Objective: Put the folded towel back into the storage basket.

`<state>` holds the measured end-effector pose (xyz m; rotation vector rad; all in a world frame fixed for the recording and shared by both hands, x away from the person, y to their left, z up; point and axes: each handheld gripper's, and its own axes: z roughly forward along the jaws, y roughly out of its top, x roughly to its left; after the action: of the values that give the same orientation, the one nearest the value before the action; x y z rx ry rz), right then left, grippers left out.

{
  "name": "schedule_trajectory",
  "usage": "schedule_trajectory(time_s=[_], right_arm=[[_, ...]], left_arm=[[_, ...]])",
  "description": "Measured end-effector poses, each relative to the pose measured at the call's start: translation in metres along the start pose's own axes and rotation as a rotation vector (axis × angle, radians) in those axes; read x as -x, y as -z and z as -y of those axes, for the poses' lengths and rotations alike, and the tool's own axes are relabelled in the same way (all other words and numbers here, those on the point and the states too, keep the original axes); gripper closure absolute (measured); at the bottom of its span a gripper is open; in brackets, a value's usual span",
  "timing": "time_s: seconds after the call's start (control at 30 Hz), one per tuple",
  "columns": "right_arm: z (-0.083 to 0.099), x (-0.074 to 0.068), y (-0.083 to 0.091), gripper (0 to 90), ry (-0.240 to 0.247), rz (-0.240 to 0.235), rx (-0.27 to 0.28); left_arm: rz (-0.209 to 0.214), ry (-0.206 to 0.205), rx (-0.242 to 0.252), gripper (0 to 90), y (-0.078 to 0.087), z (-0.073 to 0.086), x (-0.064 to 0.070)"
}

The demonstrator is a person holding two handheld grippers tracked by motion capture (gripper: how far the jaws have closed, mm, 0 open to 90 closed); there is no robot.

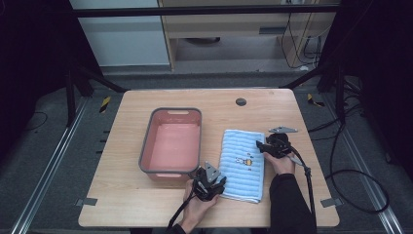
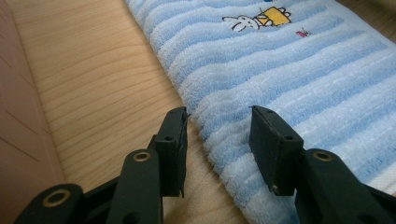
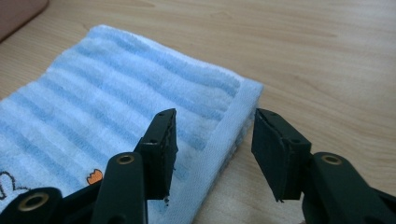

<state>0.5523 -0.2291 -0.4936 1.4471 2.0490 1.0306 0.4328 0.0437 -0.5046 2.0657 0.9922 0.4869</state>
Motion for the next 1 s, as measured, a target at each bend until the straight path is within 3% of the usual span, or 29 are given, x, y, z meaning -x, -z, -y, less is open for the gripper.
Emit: schedule_trajectory(time_s=[0.37, 0.57, 0.67, 0.77, 1.0], right_arm=[[0.0038, -0.0021, -0.0066, 56.2, 0.0, -0.017, -0.048], [0.0051, -0.0026, -0.0075, 64.2, -0.021, -0.039, -0.047], [0.0053, -0.0035, -0.0076, 74.1, -0.033, -0.061, -0.05], [0.0051, -0.0042, -0.0077, 77.6, -0.043, -0.071, -0.052], [0.0026, -0.0057, -0.0034, 81.6, -0.037, -0.085, -0.04]], left_arm=[[0.032, 0.044, -0.013, 62.7, -0.0026, 0.0001, -0.0016], [0.047, 0.076, -0.01, 69.5, -0.0031, -0.0001, -0.0005], [0.041, 0.076, -0.006, 75.6, -0.0032, -0.0003, 0.0016], [0.036, 0.072, -0.006, 78.4, -0.0031, -0.0005, 0.0019], [0.049, 0.104, 0.018, 84.8, -0.0004, -0.0008, -0.0016]])
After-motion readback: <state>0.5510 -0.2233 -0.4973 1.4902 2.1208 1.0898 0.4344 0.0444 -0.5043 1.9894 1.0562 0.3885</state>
